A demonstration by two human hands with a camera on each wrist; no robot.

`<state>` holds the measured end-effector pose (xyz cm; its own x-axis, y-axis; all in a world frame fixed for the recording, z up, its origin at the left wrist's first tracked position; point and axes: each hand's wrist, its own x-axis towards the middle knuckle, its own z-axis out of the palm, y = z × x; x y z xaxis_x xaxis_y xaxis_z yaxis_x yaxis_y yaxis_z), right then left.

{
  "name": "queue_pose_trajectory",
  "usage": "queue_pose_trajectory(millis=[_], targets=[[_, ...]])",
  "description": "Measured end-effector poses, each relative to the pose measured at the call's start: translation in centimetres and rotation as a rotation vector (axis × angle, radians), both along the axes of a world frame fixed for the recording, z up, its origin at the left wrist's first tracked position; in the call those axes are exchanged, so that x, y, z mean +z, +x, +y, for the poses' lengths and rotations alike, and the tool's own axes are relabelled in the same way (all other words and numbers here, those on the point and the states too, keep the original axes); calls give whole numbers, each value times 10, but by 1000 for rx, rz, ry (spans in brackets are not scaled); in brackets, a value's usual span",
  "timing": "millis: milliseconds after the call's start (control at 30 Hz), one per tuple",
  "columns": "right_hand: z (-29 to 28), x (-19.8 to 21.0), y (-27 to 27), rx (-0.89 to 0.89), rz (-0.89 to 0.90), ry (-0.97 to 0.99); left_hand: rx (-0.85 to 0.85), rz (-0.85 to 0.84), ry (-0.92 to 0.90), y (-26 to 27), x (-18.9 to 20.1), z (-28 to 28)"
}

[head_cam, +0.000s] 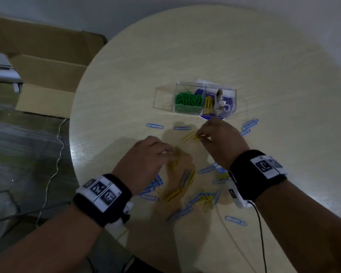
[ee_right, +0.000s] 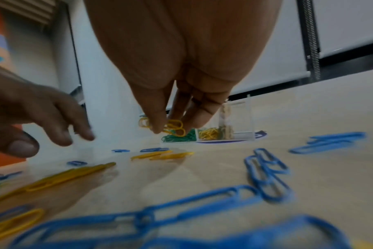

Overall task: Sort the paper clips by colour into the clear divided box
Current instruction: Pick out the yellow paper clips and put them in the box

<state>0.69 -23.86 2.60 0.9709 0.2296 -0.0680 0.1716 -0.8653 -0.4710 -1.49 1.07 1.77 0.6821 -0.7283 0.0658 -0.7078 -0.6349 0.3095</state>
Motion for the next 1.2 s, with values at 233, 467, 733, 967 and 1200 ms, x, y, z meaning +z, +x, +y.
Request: queue_pose_trajectory(millis=[233,467,733,967,1200], targets=[[12,-16,17,340,81,-251,-153,21,219,13,-4,-4],[6,-9,-3,102,125,-224,-17,-25,223,10,-9,-3],[10,-11,-16,-3,190,-233,147,67,431,8,1,-25],[-17,-7,-17,-116,235,-114,491,313,18,50,40,-67],[-52,5,-20,-530,228,263,665,386,-360,109,56,-136]])
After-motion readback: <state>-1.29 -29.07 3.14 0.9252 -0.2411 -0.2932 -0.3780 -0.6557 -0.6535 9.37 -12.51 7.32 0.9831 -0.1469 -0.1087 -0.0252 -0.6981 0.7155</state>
